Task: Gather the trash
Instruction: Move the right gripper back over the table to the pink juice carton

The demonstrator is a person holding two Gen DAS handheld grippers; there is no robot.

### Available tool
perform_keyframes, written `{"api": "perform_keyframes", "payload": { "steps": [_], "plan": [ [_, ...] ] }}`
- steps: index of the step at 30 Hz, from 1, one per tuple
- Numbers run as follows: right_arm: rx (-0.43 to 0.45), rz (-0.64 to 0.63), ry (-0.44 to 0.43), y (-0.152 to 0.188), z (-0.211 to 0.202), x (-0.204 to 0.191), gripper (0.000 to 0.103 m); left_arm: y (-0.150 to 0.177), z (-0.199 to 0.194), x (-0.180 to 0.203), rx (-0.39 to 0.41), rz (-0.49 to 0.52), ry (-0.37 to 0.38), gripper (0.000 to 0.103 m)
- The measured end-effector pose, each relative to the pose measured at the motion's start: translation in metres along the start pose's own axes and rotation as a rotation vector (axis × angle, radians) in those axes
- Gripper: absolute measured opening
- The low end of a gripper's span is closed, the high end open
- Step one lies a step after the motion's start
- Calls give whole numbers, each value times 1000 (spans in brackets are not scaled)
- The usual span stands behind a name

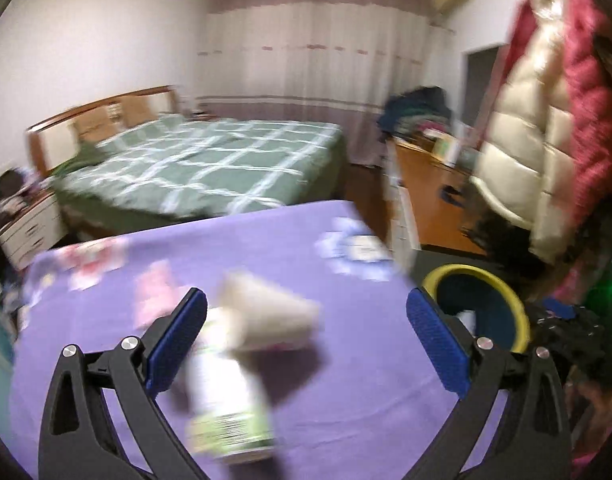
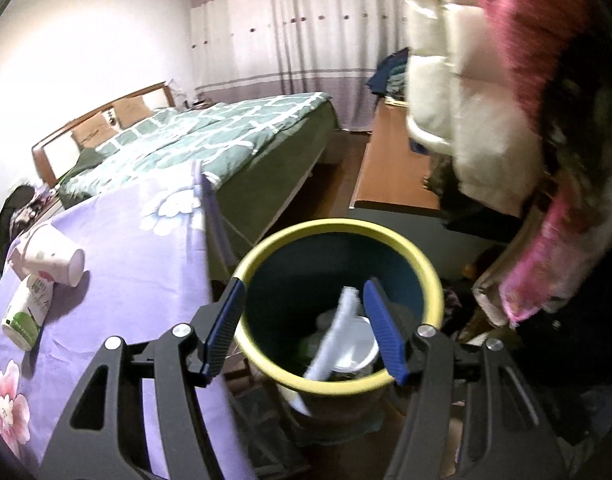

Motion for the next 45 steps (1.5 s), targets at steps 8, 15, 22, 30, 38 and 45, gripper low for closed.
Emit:
{"api": "perform_keyframes", "payload": {
  "steps": [8, 15, 22, 30, 38, 45],
  "plan": [
    [-21, -94, -93, -14, 20, -77, 59, 39, -11, -134, -5, -108, -260, 98],
    [-32, -170, -188, -20, 33, -143, 59, 72, -15, -203, -35, -171, -387, 98],
    [-51, -258, -290, -21, 34, -207, 59, 87, -18, -218, -36, -204, -408, 98],
    [-75, -351, -385, -11, 29, -263, 59, 88, -21, -212, -24, -201, -456, 98],
    [-52, -460, -488, -15, 15, -324, 59, 90, -26, -224, -29, -245, -505, 98],
    [-90, -544, -524, -15, 25, -381, 59, 90, -33, -226, -20, -216, -633, 98]
  ]
}}
Point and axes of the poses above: each gripper's, at about its wrist camera, not at the fingertips, and z roughly the way its jaws point, x to its right, y to its underside, the point moved 1 cm from there along z, roughly the way its jaws point, and after that the axes turned 3 degrees about x, right-handed, at the moved point
